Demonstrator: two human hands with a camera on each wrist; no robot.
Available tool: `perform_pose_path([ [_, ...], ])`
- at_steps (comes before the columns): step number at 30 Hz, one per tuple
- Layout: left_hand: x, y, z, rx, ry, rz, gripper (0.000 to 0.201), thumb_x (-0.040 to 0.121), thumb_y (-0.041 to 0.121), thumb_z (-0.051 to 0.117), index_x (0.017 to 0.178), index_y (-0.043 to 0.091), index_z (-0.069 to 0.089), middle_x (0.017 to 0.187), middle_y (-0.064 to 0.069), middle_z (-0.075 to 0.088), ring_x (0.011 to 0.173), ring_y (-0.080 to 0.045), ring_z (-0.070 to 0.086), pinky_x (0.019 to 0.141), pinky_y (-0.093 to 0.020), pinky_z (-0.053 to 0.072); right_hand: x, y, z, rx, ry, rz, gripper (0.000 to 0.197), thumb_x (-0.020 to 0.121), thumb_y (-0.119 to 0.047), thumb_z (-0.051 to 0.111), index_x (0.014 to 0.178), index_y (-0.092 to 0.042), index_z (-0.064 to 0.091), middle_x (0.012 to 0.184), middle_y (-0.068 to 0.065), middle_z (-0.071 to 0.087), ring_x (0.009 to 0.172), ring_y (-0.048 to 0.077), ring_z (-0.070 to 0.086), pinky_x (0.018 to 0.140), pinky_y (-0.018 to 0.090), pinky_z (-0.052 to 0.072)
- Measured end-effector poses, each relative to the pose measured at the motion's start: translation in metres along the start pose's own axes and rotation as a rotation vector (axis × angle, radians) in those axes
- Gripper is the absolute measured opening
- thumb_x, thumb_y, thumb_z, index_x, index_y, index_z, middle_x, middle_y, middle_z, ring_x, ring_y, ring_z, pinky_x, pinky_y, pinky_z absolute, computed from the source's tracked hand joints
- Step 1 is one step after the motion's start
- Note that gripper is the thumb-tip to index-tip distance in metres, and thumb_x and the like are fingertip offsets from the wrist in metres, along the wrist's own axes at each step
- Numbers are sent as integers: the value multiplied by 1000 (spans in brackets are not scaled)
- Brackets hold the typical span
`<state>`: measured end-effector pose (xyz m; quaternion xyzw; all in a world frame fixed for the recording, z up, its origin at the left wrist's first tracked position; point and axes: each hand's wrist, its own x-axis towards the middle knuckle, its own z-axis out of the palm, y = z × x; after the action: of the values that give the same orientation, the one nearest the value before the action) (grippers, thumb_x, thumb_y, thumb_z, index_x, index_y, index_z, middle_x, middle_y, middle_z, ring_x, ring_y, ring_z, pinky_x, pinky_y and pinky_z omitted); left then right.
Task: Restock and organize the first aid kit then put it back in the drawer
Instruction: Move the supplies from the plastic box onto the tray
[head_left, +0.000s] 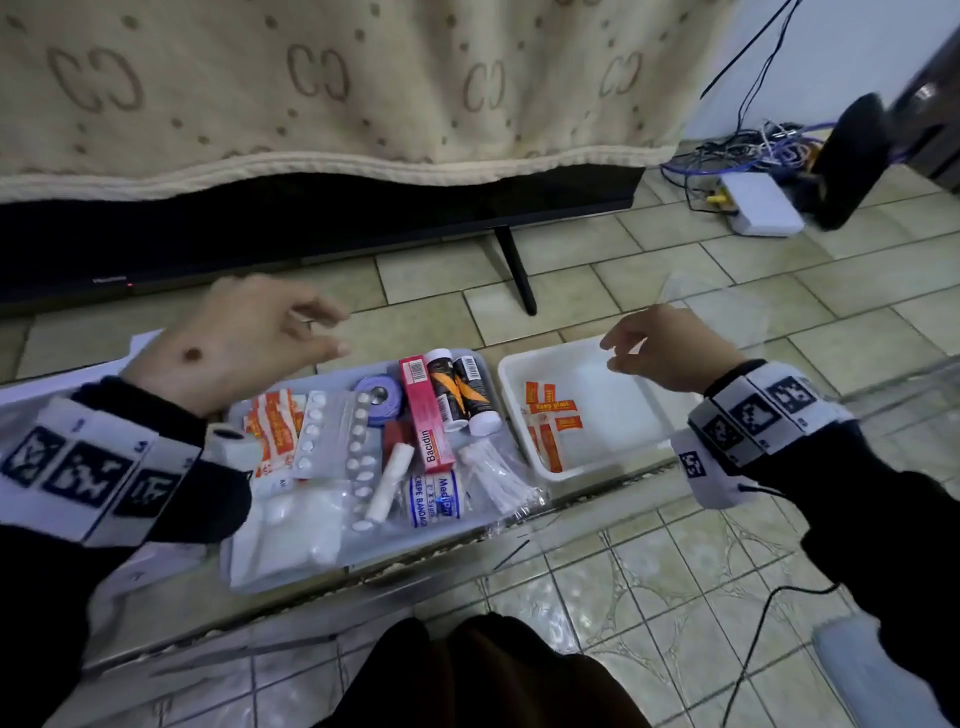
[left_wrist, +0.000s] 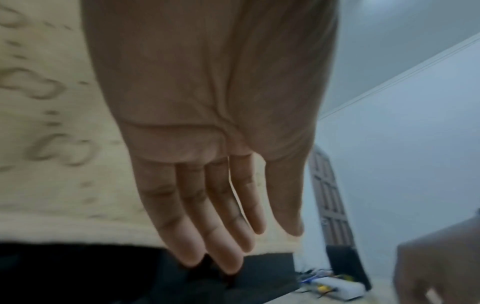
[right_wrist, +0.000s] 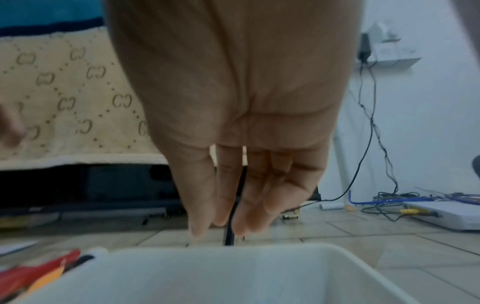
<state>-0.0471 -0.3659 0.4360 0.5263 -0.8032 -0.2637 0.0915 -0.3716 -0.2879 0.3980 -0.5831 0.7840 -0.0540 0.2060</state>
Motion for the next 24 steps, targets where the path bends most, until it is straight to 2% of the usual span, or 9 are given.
perform_pose_path([
  [3,12,60,8,2,24,174,15,77,31,73,91,30,68,78,15,65,79,-8,63,77,-22,45,13,-2,7,-108,-139,-68,30,83,-17,67,113,-13,65,112,6,66,87,10,53,77,19,37],
  [5,30,91,34,68,-47,233,15,76,37,73,89,32,68,74,18,62,79,-10,62,81,-28,49,23,-7,15,-163,-232,-115,35,81,-19,70,115,-15,64,114,4,65,98,16,59,83,23,42],
  [7,48,114,68,240,-144,253,22,76,43,71,93,28,69,80,10,63,83,-15,60,77,-31,49,31,-13,22,-240,-302,-152,43,80,-19,70,121,-14,60,118,5,63,108,21,58,91,26,42],
  [10,66,130,110,517,-240,272,31,73,50,71,86,22,68,83,2,62,81,-21,59,67,-30,42,39,-16,34,-336,-362,-186,52,78,-21,71,127,-18,55,118,5,62,110,25,57,93,33,45],
  [13,76,131,134,648,-331,253,40,69,54,73,74,19,55,64,4,46,71,-20,51,64,-29,39,38,-15,45,-392,-342,-196,50,74,-38,73,120,-25,58,112,3,64,100,25,62,81,31,48],
  [16,80,130,146,734,-405,252,45,63,60,74,78,22,54,68,5,50,70,-18,50,64,-27,37,36,-13,50,-448,-283,-242,49,73,-46,72,113,-22,59,106,2,64,93,25,63,71,29,45],
  [19,81,125,157,802,-474,253,55,58,67,73,85,21,62,75,6,58,70,-16,52,63,-25,38,38,-10,52,-529,-249,-286,39,79,-40,68,110,-19,58,106,3,63,94,27,63,69,30,44],
  [21,81,125,161,867,-471,262,54,60,68,71,80,20,56,75,5,56,72,-17,53,65,-26,38,40,-8,53,-579,-235,-294,32,81,-33,65,109,-18,58,107,5,63,95,27,63,69,31,43],
  [24,80,127,164,916,-430,292,50,66,64,70,76,20,47,87,0,61,83,-21,58,69,-29,38,42,-6,50,-589,-247,-267,26,86,-26,61,108,-13,59,109,7,61,99,27,62,68,30,41],
])
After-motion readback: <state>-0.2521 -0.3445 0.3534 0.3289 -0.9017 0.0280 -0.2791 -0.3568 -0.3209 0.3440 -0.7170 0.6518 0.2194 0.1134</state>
